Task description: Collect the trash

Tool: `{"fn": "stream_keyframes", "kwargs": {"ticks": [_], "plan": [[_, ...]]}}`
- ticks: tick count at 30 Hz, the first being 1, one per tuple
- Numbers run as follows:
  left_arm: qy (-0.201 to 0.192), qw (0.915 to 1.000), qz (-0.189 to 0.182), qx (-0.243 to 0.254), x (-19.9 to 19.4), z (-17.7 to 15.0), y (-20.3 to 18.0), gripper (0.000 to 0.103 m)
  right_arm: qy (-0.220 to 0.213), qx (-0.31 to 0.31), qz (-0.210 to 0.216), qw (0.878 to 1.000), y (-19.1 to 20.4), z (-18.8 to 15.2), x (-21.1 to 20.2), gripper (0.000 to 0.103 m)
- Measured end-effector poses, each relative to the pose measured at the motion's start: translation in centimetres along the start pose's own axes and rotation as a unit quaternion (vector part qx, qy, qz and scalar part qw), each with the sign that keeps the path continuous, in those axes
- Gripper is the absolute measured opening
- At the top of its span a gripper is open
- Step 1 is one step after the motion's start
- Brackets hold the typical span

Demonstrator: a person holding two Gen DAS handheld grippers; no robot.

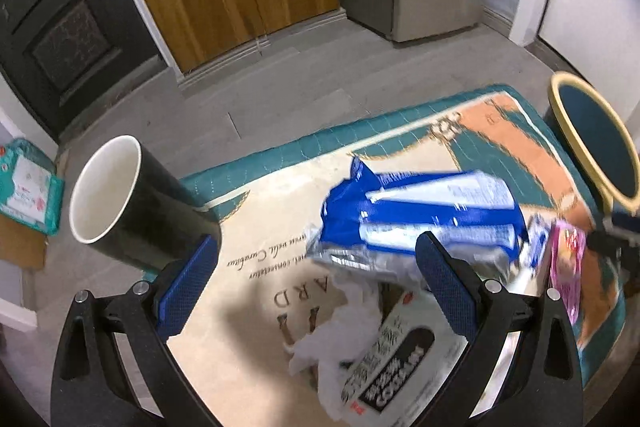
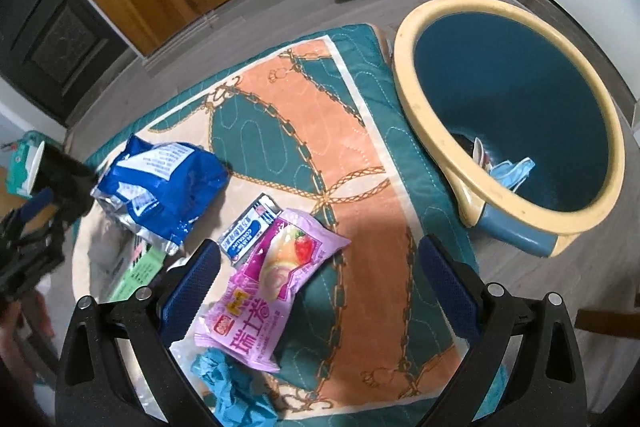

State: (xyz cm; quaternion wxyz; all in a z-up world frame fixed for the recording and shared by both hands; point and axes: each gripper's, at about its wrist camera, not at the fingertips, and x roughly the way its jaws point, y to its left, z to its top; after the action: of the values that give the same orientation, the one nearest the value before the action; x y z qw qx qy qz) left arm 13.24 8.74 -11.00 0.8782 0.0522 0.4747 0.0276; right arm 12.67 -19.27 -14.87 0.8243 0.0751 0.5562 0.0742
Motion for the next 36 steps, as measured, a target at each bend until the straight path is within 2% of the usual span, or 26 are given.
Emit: {"fn": "stream_keyframes", "kwargs": {"ticks": [5,7,9,13,16,19,21,22,24,26,29,32,36], "plan": [[0.005,0.9997,-0.02,-0.012,1.7,0.7,0.9,0.096,0.012,-0.013,0.003,1.0,-0.1,-0.2,0.7,0.098],[0.016,0.9995,-0.023,-0.011,2.6,0.6,1.2,0.092,0.015,-0.02,0.005,1.0,-0.1,-0.2,0.8,0.097],[0.028,0.9991,-0.029,-0.011,3.5,0.5,1.3,0.083,0.019,-0.023,0.009,1.0,0.0,-0.3,1.1,0.096],[0.038,0.9982,-0.043,-0.014,4.3,0.4,1.6,0.072,0.029,-0.027,0.018,0.999,0.3,-0.3,1.6,0.094],[0.049,0.9969,-0.059,-0.015,4.6,0.3,1.5,0.057,0.039,-0.03,0.024,0.999,0.6,-0.4,2.1,0.091],[0.053,0.9955,-0.077,-0.013,4.6,0.2,1.2,0.038,0.047,-0.033,0.029,0.998,0.8,-0.4,2.5,0.078],[0.056,0.9947,-0.085,-0.006,4.6,0.2,0.8,0.022,0.051,-0.034,0.032,0.998,0.9,-0.4,2.7,0.06],[0.056,0.9946,-0.087,-0.003,4.6,0.1,0.7,0.017,0.051,-0.035,0.035,0.997,0.9,-0.4,2.6,0.055],[0.054,0.9946,-0.088,0.0,4.3,0.2,0.6,0.011,0.051,-0.04,0.037,0.997,1.1,-0.4,2.5,0.029],[0.052,0.9947,-0.089,0.0,4.1,0.3,0.7,0.01,0.039,-0.054,0.033,0.997,1.5,-0.3,2.1,0.016],[0.051,0.9951,-0.085,0.009,3.8,0.4,0.5,0.009,0.017,-0.068,0.035,0.997,1.9,0.1,1.1,0.008],[0.042,0.9958,-0.077,0.025,2.9,0.7,0.0,0.007,0.002,-0.069,0.043,0.997,2.0,0.6,0.1,0.008],[0.012,0.9971,-0.063,0.042,0.4,1.6,-0.9,0.001,-0.027,-0.069,0.053,0.996,2.2,1.6,-1.7,0.007]]}}
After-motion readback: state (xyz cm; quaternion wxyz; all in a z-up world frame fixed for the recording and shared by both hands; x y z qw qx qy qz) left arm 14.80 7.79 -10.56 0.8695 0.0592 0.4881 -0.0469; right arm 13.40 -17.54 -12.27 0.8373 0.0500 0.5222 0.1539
